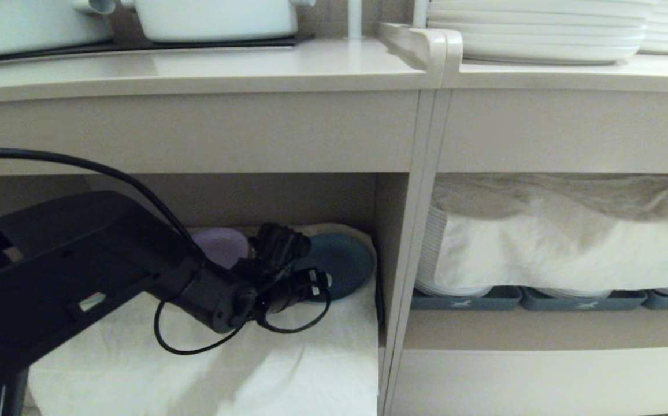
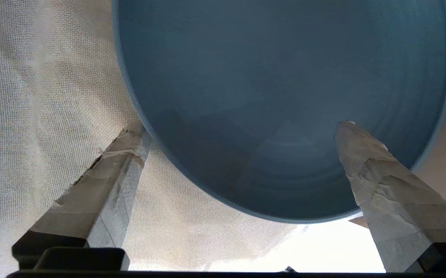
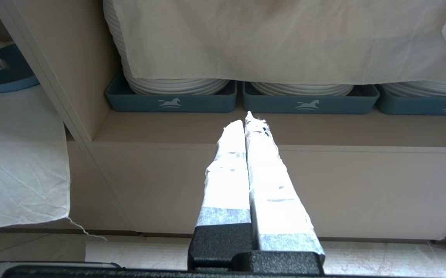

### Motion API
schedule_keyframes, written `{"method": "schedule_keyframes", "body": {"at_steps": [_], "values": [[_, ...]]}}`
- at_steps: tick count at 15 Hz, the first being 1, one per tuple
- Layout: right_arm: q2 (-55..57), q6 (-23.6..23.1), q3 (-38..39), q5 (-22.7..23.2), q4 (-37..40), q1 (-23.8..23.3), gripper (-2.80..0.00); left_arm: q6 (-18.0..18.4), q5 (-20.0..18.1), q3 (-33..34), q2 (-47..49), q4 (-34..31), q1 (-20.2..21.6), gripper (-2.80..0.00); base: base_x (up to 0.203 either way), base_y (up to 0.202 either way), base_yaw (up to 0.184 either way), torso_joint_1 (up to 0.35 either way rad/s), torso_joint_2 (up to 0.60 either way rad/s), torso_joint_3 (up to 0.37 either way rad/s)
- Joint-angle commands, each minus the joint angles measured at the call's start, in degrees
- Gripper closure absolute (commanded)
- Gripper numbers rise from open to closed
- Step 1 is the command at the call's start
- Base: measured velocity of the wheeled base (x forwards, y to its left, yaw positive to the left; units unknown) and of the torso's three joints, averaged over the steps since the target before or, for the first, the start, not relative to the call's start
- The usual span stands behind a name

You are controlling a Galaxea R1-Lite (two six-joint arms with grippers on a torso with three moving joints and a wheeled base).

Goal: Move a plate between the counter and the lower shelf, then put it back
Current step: Pick up the plate in the cupboard

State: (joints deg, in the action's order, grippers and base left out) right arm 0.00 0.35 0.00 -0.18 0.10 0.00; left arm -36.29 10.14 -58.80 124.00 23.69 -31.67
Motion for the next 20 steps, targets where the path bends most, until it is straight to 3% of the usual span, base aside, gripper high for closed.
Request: {"method": "schedule_keyframes", "body": {"at_steps": [1,11,12,20], "values": [[0.00,0.00,0.00,0.01,-0.01,0.00,0.00,-0.19,0.06,0.00,0.28,0.14,0.12,-2.80,0.000,0.000,0.000,0.000,0.00,0.000],[0.09,0.00,0.00,0.01,-0.01,0.00,0.00,-0.10,0.76,-1.32,1.25,0.39,0.03,-2.80,0.000,0.000,0.000,0.000,0.00,0.000],[0.09,0.00,0.00,0.01,-0.01,0.00,0.00,-0.10,0.76,-1.32,1.25,0.48,0.03,0.00,0.000,0.000,0.000,0.000,0.00,0.000],[0.01,0.00,0.00,0.01,-0.01,0.00,0.00,-0.10,0.93,-1.32,1.25,0.48,0.03,0.00,0.000,0.000,0.000,0.000,0.00,0.000]]}}
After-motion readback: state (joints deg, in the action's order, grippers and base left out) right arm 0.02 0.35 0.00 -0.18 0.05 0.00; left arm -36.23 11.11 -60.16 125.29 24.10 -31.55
